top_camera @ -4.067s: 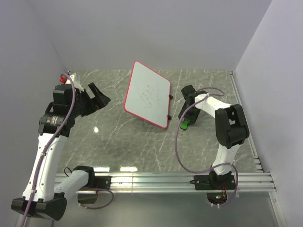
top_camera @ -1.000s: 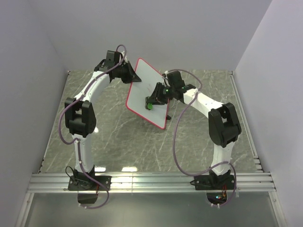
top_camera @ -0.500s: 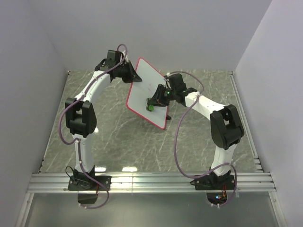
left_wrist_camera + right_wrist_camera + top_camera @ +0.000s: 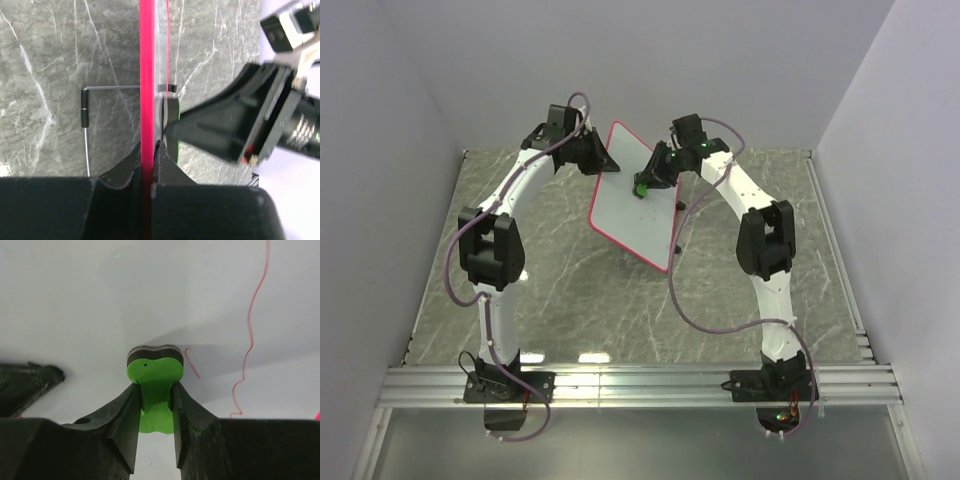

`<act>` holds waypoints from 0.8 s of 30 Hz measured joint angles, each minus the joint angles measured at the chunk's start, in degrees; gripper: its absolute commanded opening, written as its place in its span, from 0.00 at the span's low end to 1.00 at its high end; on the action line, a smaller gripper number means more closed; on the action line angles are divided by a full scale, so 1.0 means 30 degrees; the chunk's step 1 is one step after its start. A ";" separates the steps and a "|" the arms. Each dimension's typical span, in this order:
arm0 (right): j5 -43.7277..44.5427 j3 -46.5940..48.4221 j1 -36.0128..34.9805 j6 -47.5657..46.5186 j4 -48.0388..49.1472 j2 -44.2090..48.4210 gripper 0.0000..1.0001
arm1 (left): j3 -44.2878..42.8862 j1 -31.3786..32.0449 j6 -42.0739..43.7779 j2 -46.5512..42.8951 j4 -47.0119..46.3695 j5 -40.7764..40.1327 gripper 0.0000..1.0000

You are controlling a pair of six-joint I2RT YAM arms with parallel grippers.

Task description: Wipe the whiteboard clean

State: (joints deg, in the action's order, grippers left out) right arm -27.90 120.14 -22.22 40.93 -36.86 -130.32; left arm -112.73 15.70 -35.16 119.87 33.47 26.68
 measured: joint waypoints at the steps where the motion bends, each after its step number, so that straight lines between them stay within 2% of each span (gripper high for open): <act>1: -0.0007 0.0568 0.0124 0.0073 -0.0197 -0.0372 0.00 | 0.0000 0.0015 0.0000 0.0000 0.0015 -0.0051 0.00; 8: -0.0255 0.3861 0.0984 0.1268 -0.0714 -0.2747 0.00 | 0.0219 0.0029 -0.0109 -0.0066 -0.0102 -0.0138 0.00; 14: -0.0838 0.3818 0.1224 0.1610 -0.0146 -0.3053 0.00 | 0.0437 0.0036 -0.0372 -0.0160 -0.0240 -0.0211 0.00; 19: -0.0911 0.0495 0.1202 0.0772 0.2171 -0.1399 0.00 | 0.0109 0.0109 -0.0481 -0.0073 0.0189 -0.0255 0.00; 24: -0.0474 -0.7308 0.0860 -0.0204 0.4779 0.2841 0.00 | -0.0903 0.0393 0.0095 0.0182 0.0984 -0.0364 0.00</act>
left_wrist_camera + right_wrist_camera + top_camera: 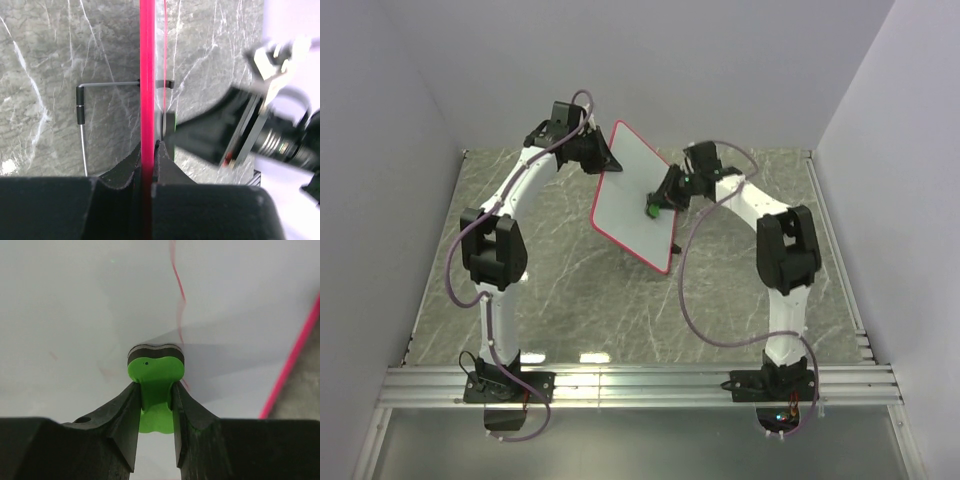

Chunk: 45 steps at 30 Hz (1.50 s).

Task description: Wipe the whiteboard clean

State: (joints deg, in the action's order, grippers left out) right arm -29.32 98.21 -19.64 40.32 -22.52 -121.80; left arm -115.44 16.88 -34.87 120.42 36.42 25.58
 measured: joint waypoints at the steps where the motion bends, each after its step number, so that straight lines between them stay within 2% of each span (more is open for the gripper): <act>1: 0.0022 -0.1530 -0.0102 -0.0073 0.0401 0.0838 0.00 | -0.0175 0.0015 0.0080 0.0073 0.0138 0.0000 0.00; 5: 0.0204 -0.5894 -0.0590 -0.0321 0.1384 0.3300 0.00 | -0.0612 0.0022 0.0299 0.0321 0.0379 0.0109 0.00; 10: 0.1144 -0.7096 -0.1457 -0.0481 0.0984 0.4444 0.00 | -0.0743 0.0029 0.0568 0.0415 0.0386 0.0313 0.00; 16: 0.1778 -0.3177 -0.1770 -0.0852 -0.3534 0.2696 0.00 | -0.0736 0.0029 0.0750 0.0415 0.0240 0.0364 0.00; 20: 0.1894 0.1137 -0.1880 -0.1027 -0.7490 0.0707 0.00 | -0.0685 0.0029 0.0765 0.0415 0.0102 0.0379 0.00; 23: 0.1814 0.4007 -0.1887 -0.0984 -0.8939 -0.0517 0.00 | -0.0641 0.0066 0.0758 0.0408 0.0073 0.0364 0.00; 34: 0.0408 0.9544 -0.1020 0.1144 -0.9245 -0.3366 0.00 | 0.0342 0.0211 0.0539 -0.0138 -0.0707 -0.0058 0.00; 40: -0.0240 1.1016 0.0255 0.3045 -0.7439 -0.4954 0.00 | 0.0692 0.0379 0.0321 -0.0452 -0.0918 -0.0379 0.00; 45: -0.0423 1.1111 0.0954 0.3381 -0.6193 -0.5610 0.00 | 0.0685 0.0634 0.0306 -0.0576 -0.0947 -0.0765 0.00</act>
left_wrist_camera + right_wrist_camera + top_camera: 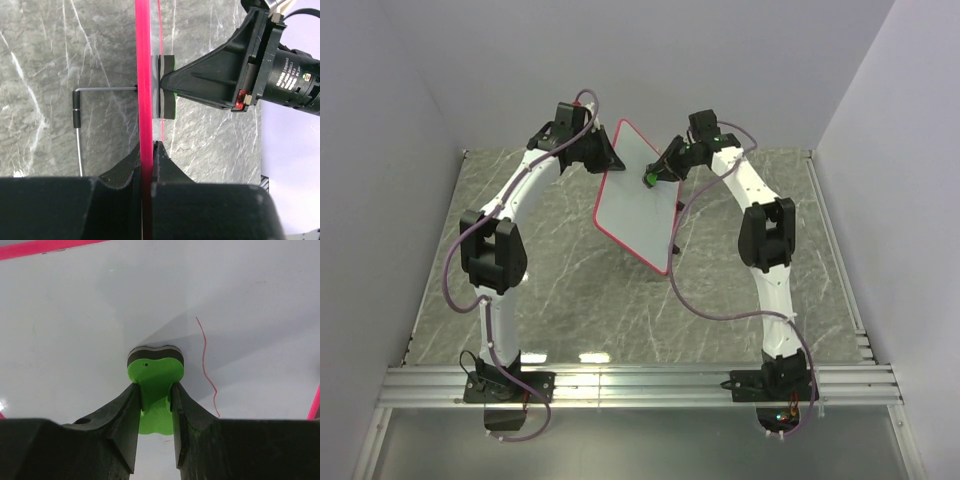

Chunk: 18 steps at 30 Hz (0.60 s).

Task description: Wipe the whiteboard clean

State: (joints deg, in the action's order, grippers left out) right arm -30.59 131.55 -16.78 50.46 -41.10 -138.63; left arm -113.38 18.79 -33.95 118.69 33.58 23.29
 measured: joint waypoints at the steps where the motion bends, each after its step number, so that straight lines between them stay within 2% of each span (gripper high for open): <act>1: -0.0087 -0.0481 0.0022 -0.0036 0.0372 0.0189 0.00 | 0.0000 0.0007 -0.0044 0.0000 0.0044 -0.0066 0.00; 4: 0.0102 -0.3118 -0.0007 -0.0423 0.2317 0.1479 0.00 | -0.0058 0.0015 -0.0066 0.0007 0.0109 -0.0058 0.00; 10: 0.0874 -1.1868 -0.0284 -0.1435 0.5311 0.5931 0.00 | -0.0576 0.0219 0.0182 0.0102 0.0590 -0.0087 0.00; 13: 0.1217 -1.4994 -0.0590 -0.1741 0.6105 0.7592 0.00 | -0.0831 0.0270 0.0328 0.0197 0.0758 -0.0073 0.00; 18: 0.1421 -1.5606 -0.0772 -0.2178 0.5923 0.7941 0.00 | -0.0918 0.0306 0.0444 0.0240 0.0801 -0.0066 0.00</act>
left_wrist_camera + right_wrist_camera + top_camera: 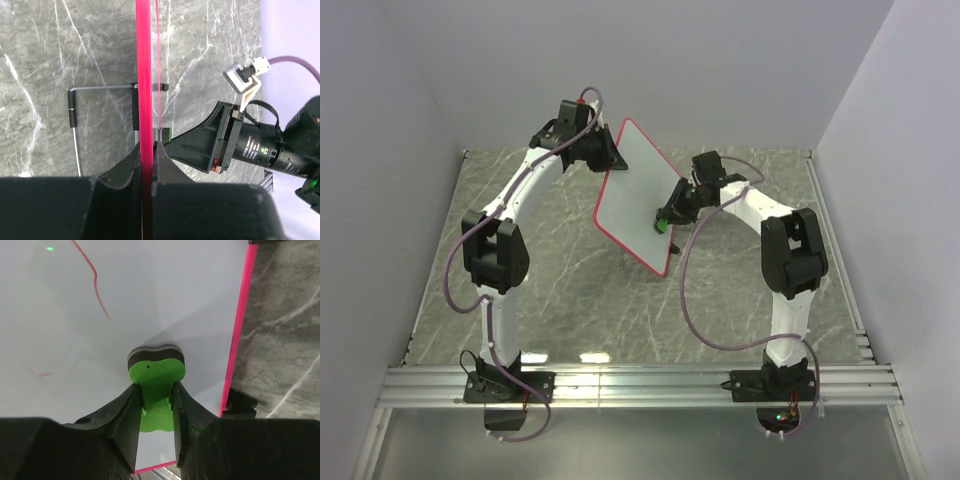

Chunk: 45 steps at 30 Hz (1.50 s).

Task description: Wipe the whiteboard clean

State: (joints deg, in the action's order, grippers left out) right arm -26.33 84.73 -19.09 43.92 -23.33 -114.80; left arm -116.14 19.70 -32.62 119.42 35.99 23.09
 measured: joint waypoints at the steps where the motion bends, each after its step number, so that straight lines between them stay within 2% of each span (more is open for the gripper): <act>1: -0.0022 0.0532 0.0000 -0.0117 -0.0517 -0.0277 0.00 | 0.0058 0.0000 0.0000 -0.0007 -0.0066 0.0007 0.00; 4: -0.0131 0.2710 0.0015 -0.0532 -0.2776 -0.1399 0.00 | 0.0605 0.0000 -0.0029 -0.0248 -0.0554 -0.0036 0.00; 8: -0.0058 0.7847 0.0554 -0.0743 -0.5523 -0.4197 0.00 | 0.1778 0.0000 -0.0226 -0.0954 -0.1231 -0.0313 0.00; 13: -0.0080 1.4141 0.1785 0.0000 -0.5260 -0.8320 0.00 | 0.2659 0.0160 -0.0517 -0.1545 -0.1690 -0.0663 0.00; 18: -0.0495 1.5307 0.2565 0.1676 -0.3621 -0.9901 0.00 | 0.2987 0.0648 -0.0554 -0.2069 -0.1625 -0.1501 0.00; 28: -0.1158 1.4921 0.2441 0.4065 -0.0138 -0.9959 0.00 | 0.2965 0.1086 -0.0823 -0.2346 -0.1268 -0.2586 0.00; 38: -0.0510 0.3825 0.1596 0.4940 0.6280 -0.3949 0.00 | 0.2062 0.1166 -0.0874 -0.1829 -0.0503 -0.2463 0.00; 45: -0.0393 0.0204 0.1392 0.4481 0.8364 -0.2127 0.00 | 0.1552 0.1166 -0.0641 -0.1515 -0.0233 -0.2310 0.00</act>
State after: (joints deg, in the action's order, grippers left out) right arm -27.51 85.34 -14.92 57.36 1.76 -121.19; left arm -111.48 23.20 -34.54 114.87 35.29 16.16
